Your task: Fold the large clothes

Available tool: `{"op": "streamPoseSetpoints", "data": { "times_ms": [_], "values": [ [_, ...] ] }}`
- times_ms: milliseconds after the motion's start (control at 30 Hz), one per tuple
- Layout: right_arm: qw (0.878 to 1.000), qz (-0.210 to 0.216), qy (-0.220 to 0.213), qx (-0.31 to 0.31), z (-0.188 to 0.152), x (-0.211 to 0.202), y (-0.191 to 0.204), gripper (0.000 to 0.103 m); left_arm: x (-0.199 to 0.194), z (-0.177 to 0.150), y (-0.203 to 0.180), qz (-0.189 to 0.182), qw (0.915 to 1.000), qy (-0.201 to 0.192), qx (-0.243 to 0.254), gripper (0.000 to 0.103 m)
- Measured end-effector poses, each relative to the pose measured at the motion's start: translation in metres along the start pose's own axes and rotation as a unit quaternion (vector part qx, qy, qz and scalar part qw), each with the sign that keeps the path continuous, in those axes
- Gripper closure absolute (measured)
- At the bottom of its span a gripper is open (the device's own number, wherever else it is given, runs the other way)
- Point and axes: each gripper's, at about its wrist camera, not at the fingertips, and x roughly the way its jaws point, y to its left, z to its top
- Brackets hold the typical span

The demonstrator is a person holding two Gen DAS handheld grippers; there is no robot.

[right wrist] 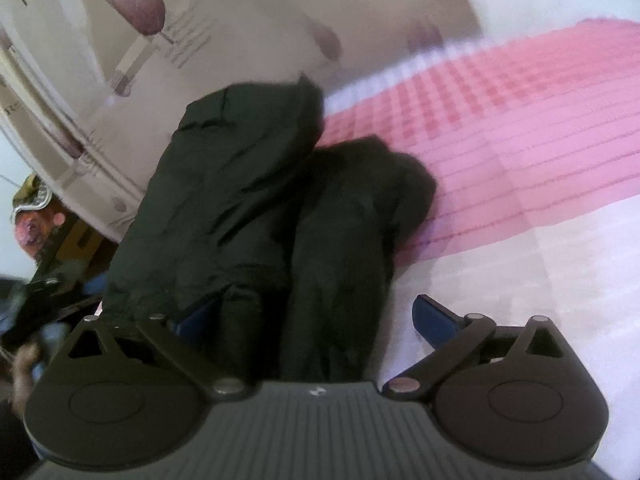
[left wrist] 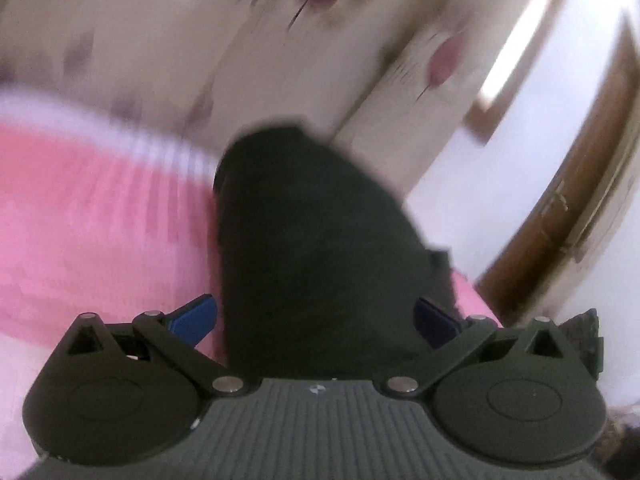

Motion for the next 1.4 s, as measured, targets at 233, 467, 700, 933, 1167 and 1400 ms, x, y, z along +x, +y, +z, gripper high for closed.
{"op": "streamPoseSetpoints", "data": {
  "times_ms": [233, 467, 700, 933, 1167, 1400],
  "values": [
    [0.998, 0.054, 0.018, 0.022, 0.002, 0.029, -0.003, 0.000, 0.056, 0.006, 0.032, -0.084, 0.9902, 0.107, -0.033, 0.000],
    [0.998, 0.064, -0.007, 0.008, -0.009, 0.041, 0.013, 0.033, 0.052, -0.006, 0.026, -0.074, 0.9939, 0.080, 0.018, 0.011],
    [0.997, 0.072, -0.037, 0.004, -0.013, 0.025, 0.042, 0.062, 0.017, -0.002, 0.007, -0.039, 0.9978, 0.040, 0.035, 0.023],
    [0.993, 0.110, -0.040, -0.008, -0.029, 0.015, 0.081, 0.064, -0.045, -0.003, 0.002, -0.015, 0.9991, 0.023, 0.032, 0.023],
    [0.992, 0.120, -0.028, -0.016, -0.060, 0.011, 0.111, 0.064, -0.090, -0.024, 0.016, 0.005, 0.9995, 0.021, 0.025, 0.023],
    [0.993, 0.108, -0.039, 0.028, -0.091, 0.025, 0.114, 0.063, -0.098, -0.045, 0.027, 0.034, 0.9988, -0.012, 0.035, 0.012]
  ]
}}
